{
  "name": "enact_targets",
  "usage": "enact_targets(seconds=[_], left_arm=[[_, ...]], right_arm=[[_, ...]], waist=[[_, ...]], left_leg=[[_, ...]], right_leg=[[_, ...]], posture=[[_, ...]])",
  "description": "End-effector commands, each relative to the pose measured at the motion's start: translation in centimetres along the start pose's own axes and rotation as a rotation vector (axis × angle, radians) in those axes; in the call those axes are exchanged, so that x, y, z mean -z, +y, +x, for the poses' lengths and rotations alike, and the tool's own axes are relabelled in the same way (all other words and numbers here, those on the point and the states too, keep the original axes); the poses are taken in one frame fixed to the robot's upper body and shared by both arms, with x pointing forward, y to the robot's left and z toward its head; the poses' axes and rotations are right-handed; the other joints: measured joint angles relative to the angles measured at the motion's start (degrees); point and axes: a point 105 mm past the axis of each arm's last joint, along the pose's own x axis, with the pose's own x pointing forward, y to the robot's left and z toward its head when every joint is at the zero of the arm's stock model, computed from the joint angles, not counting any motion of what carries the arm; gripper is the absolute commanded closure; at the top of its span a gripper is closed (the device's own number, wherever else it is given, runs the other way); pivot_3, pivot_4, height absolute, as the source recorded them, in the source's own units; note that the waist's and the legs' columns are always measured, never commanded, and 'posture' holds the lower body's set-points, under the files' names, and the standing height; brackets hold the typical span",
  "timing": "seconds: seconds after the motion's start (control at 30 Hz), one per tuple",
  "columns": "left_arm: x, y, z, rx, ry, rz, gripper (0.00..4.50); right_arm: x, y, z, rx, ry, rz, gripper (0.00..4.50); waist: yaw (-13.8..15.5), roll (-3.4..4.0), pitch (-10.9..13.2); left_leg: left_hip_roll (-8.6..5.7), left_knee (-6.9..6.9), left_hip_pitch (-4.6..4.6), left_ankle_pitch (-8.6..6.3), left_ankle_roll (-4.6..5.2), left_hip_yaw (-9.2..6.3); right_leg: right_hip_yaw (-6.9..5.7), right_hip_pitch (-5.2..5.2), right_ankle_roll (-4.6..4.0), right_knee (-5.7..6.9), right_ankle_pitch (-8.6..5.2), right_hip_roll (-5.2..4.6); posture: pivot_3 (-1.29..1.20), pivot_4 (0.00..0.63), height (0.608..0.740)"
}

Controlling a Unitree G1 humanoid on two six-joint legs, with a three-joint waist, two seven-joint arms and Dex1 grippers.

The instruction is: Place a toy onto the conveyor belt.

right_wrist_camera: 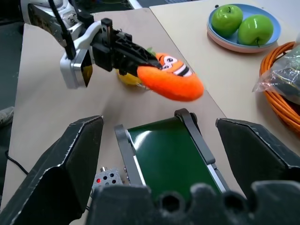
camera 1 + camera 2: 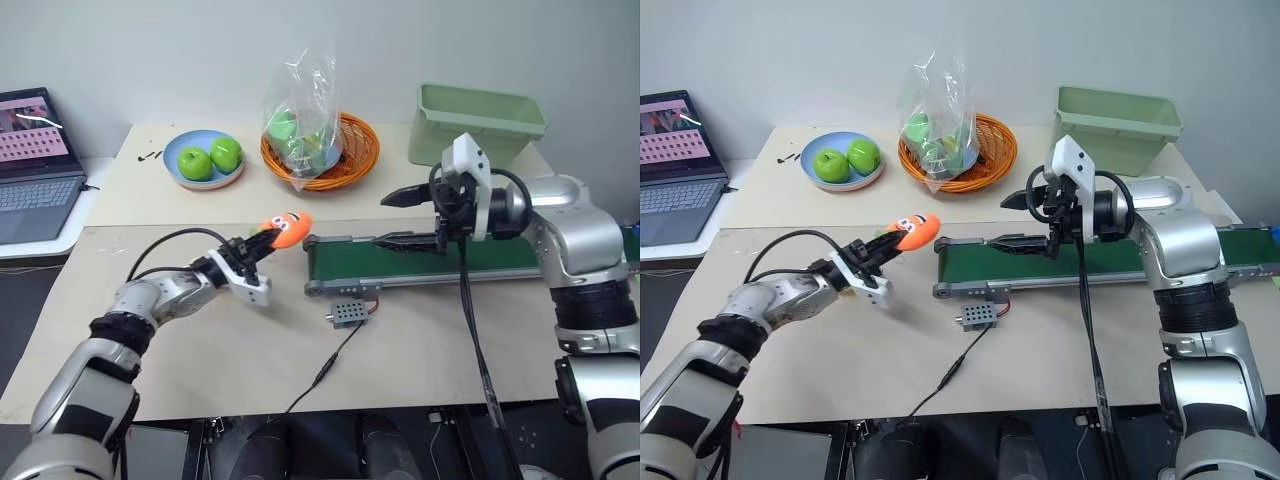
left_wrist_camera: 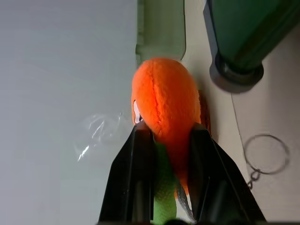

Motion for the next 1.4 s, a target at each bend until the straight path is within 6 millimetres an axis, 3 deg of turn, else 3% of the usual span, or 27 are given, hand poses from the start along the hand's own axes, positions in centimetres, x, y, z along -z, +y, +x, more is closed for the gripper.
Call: enact_targets(seconds=[0.03,0.27,0.53,0.7,0.8,0.9,1.23,1.4], left_arm=[[-0.9,1.4,1.8,-0.049,-0.062,0.003,3.58],[-3.6,0.7,4.7,-0.016,-0.174,-0.009,3.58],[-4.3,0.2,5.7,0.016,-0.212,-0.012,3.58],[-4.1,0.9,5.8,0.027,-0.219,-0.038,2.22],[-4.1,2.5,5.8,-0.005,-0.237,-0.050,0.92],[-4.2,4.4,5.6,-0.055,-0.251,-0.078,0.17],[-1.7,9.7,4.4,-0.172,-0.130,-0.255,0.04],[-0.2,10.6,3.2,-0.153,-0.045,-0.679,0.04]], right_arm=[[-1.4,0.1,-0.6,0.024,-0.046,-0.035,0.00],[-1.3,0.4,-0.5,0.037,-0.055,-0.033,0.00],[-1.3,0.4,-0.5,0.055,-0.058,-0.033,0.00],[-1.1,0.3,-0.6,0.066,-0.052,-0.029,0.00],[-1.1,0.2,-0.6,0.069,-0.051,-0.028,0.00],[-1.1,-0.1,-0.5,0.073,-0.050,-0.031,0.00],[-1.1,-0.5,-0.3,0.070,-0.042,-0.044,0.00],[-0.9,-0.7,-1.0,0.076,-0.003,-0.065,0.00]], waist=[[0.1,-0.01,0.0],[0.2,-0.01,0.0],[0.0,-0.02,0.0],[0.1,-0.02,0.0],[0.1,-0.02,0.0],[0.1,-0.03,0.0],[0.0,-0.02,0.0],[-0.1,-0.02,0.0]], left_leg=[[0.00,0.00,0.00,0.00,0.00,-0.01],[-0.04,0.08,-0.03,-0.01,0.02,-0.01],[-0.04,0.12,-0.02,-0.01,0.03,-0.01],[-0.05,0.19,-0.04,-0.02,0.05,-0.01],[-0.05,0.23,-0.06,-0.03,0.06,-0.01],[-0.04,0.28,-0.07,-0.03,0.07,-0.02],[-0.03,0.67,-0.14,-0.11,0.19,-0.04],[-0.02,0.69,-0.14,-0.11,0.20,-0.07]], right_leg=[[0.00,0.01,0.00,0.00,0.00,0.00],[0.00,0.02,0.01,0.01,0.00,-0.01],[0.02,0.02,0.02,0.07,-0.01,-0.01],[0.02,0.02,0.03,0.07,-0.01,-0.01],[0.03,0.02,0.03,0.08,-0.01,-0.01],[0.03,0.02,0.03,0.10,-0.01,-0.01],[0.07,0.04,0.07,0.21,-0.01,0.00],[0.11,0.04,0.08,0.22,-0.02,0.00]], posture=[[0.00,0.150,0.740],[0.00,0.150,0.740],[0.00,0.150,0.740],[0.00,0.150,0.740],[0.00,0.150,0.740],[0.00,0.150,0.740],[0.00,0.150,0.740],[0.00,0.150,0.740]])
